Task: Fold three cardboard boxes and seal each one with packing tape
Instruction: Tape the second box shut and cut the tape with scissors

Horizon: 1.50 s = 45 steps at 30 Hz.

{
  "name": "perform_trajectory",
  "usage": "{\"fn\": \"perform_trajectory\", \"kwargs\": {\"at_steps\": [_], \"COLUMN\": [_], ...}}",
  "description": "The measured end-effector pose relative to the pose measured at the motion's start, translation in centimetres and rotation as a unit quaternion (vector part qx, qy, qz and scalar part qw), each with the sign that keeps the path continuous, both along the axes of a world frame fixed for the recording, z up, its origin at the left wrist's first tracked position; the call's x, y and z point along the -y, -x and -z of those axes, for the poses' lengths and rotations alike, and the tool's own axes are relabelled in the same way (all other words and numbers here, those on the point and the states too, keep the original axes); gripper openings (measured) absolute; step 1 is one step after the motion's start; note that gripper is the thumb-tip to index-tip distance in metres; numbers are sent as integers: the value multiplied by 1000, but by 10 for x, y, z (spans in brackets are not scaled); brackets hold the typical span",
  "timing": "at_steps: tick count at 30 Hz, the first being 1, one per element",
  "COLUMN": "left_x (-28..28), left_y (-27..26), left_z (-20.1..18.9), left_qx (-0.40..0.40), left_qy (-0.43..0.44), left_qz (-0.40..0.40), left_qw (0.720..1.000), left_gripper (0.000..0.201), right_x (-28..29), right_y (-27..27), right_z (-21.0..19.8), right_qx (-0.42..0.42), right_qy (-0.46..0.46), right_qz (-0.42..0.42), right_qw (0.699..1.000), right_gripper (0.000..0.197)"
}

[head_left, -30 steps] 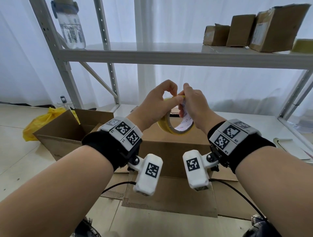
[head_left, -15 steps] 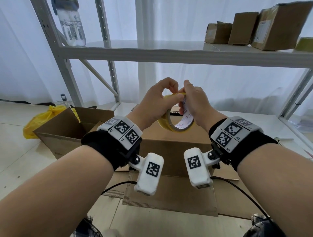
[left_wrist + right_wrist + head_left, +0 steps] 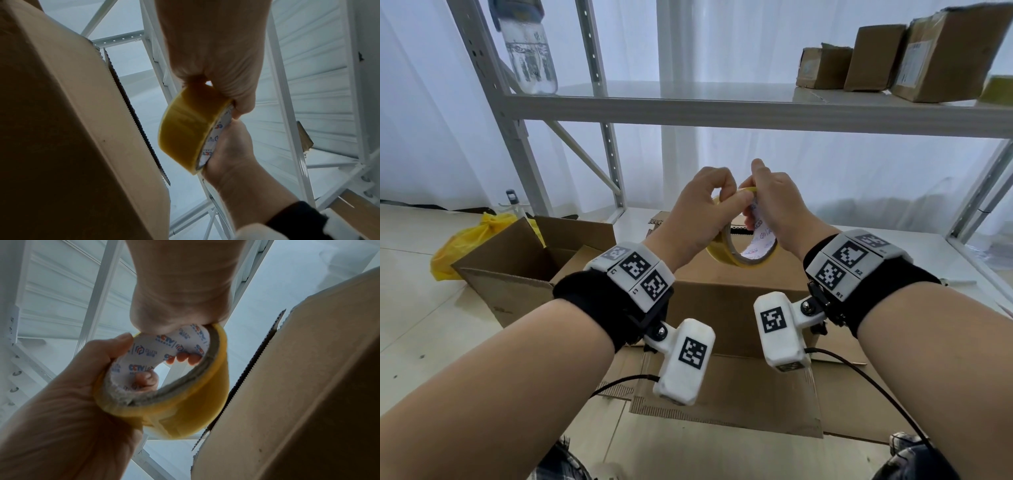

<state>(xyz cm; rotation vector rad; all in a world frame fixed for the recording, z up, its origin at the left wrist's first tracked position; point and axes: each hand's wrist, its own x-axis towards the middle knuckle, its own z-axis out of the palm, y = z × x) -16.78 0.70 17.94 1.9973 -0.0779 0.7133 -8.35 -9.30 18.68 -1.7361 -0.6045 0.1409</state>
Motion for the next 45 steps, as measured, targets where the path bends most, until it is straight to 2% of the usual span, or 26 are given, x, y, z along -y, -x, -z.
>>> {"fn": "perform_trajectory", "kwargs": {"at_steps": [3,5,7,9,13,19,22,25,29,35,37,41,43,45], "left_x": [-6,-15,-25,-29,-30,-28,-26,-26,-24,-18,-21,-36,-31,-17], "left_y": [6,9,10,9,6,8,10,12,12,12,15,19,16,15], "left_z": [-3,-6,-9,-9,-9,-7,-10,-18,-25,-21,-21,-21,-18,-17], "left_qx": [-57,-86,-67,-46,-38,-12,-11,-22,-32,-41,-31,-25,-69,-156], "left_qy": [18,-25,-102,-141,-163,-155,-177,-244,-360,-420,-416,-333,-294,-226], "left_qz": [60,79,56,49,48,58,59,65,63,31,10,-8,20,75], "left_qw": [996,993,991,988,985,986,982,967,930,906,909,942,953,959], "left_gripper": [9,28,31,29,30,16,13,11,10,11,13,4,20,43], "right_x": [4,9,13,15,15,16,17,17,17,16,22,43,45,37], "right_y": [-2,-5,-8,-9,-6,-4,-5,-4,-3,-2,-7,-20,-17,-12], "right_z": [1,0,-3,-7,-12,-9,-9,-7,-5,-2,0,5,6,4], "right_qx": [20,29,31,37,63,53,61,73,75,75,69,41,33,47], "right_qy": [-5,9,31,59,107,148,159,170,171,151,139,126,108,90], "right_qz": [-13,-7,0,-10,-40,-56,-57,-61,-68,-75,-60,-26,-29,-29], "right_qw": [1000,1000,999,998,991,986,984,981,980,983,986,991,993,994], "right_gripper": [55,57,60,64,66,71,73,71,66,69,71,73,70,70]}}
